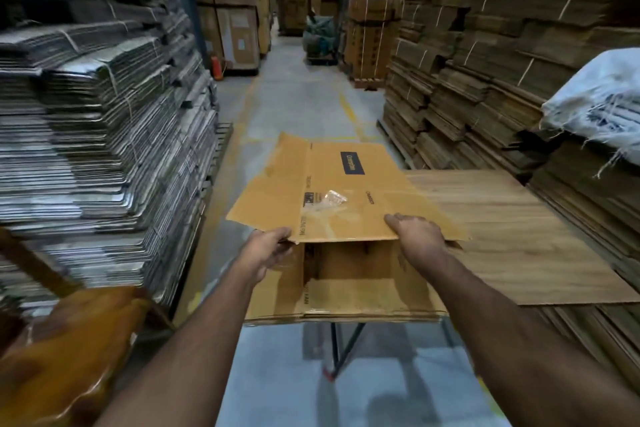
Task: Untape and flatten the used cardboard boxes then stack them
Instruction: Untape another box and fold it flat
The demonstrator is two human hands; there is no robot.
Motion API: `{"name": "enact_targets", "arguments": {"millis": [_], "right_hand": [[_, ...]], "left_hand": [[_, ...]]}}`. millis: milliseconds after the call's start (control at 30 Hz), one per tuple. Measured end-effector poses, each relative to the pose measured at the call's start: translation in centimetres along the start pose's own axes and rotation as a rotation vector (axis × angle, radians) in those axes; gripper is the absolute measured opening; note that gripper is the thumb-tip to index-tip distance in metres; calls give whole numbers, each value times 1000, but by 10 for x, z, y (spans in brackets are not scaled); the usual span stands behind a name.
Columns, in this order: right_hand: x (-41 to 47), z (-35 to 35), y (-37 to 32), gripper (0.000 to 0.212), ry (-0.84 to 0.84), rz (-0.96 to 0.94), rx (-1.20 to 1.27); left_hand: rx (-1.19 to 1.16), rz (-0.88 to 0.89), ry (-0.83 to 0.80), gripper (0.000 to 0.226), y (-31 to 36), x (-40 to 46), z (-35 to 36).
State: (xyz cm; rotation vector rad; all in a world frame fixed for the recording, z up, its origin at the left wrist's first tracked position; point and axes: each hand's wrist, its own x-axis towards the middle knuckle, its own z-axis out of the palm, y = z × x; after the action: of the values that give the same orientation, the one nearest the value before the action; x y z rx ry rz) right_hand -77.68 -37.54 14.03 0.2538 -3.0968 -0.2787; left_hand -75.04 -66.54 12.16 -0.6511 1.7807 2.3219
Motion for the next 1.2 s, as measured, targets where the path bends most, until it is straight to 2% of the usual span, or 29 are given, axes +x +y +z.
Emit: {"name": "enact_targets", "arguments": {"millis": [167, 333, 467, 567, 700, 800, 867, 933, 1033, 1100, 1200], "right_hand": [[10, 29, -8, 49, -123, -27, 34], [-7, 74, -10, 78, -344, -36, 45], [-20, 110, -14, 74, -306, -38, 48], [-22, 123, -19, 80, -321, -19, 61], [-29, 142, -23, 78, -340, 2, 88], [-39, 156, -25, 71, -332, -61, 65], [-42, 160, -23, 71, -324, -73, 49], [-43, 159, -25, 77, -342, -41, 41], [-48, 158, -36, 98, -400, 49, 62], [-50, 160, -48, 100, -374, 79, 62], [-46, 165, -62, 86, -325, 91, 61]], "left_hand": [[-86, -226, 44, 4, -23, 21, -7], [-218, -418, 96, 11, -78, 17, -4], [-278, -488, 136, 14, -105, 22, -10], [-295, -526, 159, 13, -121, 26, -14], [-211, -476, 210, 16, -138, 25, -11], [-148, -460, 223, 12, -148, 26, -13], [-74, -480, 203, 17, -152, 30, -17], [83, -518, 116, 31, -153, 29, -24], [331, -631, 23, 59, -155, 23, -31], [327, -683, 5, 77, -158, 23, -26], [229, -615, 56, 75, -158, 24, -12]]}}
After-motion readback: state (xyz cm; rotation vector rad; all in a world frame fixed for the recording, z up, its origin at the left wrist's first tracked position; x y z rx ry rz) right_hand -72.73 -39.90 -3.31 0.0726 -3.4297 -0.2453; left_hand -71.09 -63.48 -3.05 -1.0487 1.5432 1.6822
